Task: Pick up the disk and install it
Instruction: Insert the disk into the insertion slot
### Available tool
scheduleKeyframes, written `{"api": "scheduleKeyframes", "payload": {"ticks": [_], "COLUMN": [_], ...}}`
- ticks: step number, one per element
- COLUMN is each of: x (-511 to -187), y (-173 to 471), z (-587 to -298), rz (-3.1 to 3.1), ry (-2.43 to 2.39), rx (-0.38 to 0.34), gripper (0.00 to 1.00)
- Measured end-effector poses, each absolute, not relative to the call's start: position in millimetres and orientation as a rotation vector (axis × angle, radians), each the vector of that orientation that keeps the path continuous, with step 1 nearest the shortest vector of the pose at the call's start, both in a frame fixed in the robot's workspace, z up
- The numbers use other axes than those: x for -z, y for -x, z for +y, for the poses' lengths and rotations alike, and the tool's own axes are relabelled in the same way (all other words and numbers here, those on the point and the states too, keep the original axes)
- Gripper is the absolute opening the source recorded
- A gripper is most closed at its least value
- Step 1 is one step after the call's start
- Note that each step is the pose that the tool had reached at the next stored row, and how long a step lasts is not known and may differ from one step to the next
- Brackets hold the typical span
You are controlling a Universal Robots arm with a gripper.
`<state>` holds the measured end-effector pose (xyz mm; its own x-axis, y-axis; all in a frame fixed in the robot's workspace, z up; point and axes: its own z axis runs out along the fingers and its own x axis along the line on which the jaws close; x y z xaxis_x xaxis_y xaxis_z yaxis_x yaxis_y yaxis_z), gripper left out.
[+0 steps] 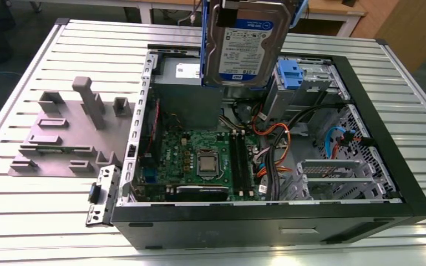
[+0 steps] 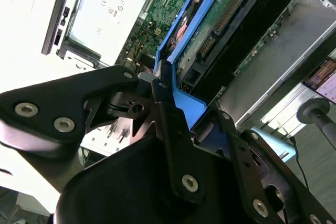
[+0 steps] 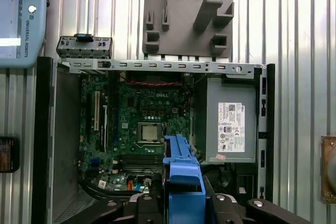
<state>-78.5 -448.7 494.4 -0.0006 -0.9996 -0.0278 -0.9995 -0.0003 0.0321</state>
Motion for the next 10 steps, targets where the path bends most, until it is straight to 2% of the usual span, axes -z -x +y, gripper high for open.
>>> {"api": "scheduleKeyframes", "payload": {"ticks": [10], "x": [-494.4], "y": [78.5], "z": [-451.5], "rz": [-2.219], "ry": [-2.219], "rx": [0.067], "gripper": [0.36]}}
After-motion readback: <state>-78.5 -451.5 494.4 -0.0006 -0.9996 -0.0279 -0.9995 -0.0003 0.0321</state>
